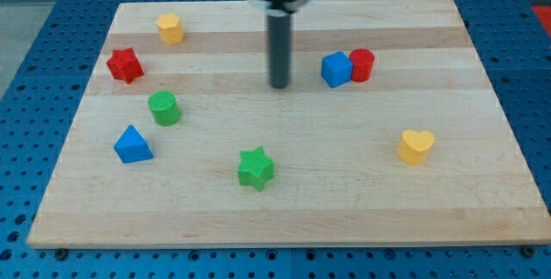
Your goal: Move the red star diagonally bottom right to the yellow hexagon
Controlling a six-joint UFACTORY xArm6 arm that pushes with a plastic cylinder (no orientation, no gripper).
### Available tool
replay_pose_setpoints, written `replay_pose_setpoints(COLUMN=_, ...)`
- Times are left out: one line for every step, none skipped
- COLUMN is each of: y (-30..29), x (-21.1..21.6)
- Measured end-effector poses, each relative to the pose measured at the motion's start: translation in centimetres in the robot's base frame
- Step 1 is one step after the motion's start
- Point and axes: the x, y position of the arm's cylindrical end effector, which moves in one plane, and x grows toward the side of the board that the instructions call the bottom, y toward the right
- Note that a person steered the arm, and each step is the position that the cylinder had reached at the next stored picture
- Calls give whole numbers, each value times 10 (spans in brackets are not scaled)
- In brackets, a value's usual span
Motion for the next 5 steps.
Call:
replay_pose_setpoints(y=-68, x=0)
replay_pose_setpoints(y=-153, x=0)
replay_pose_setpoints(y=-225, x=5)
replay_pose_setpoints(y=-230, x=-13)
replay_pose_setpoints(y=-219, x=-38)
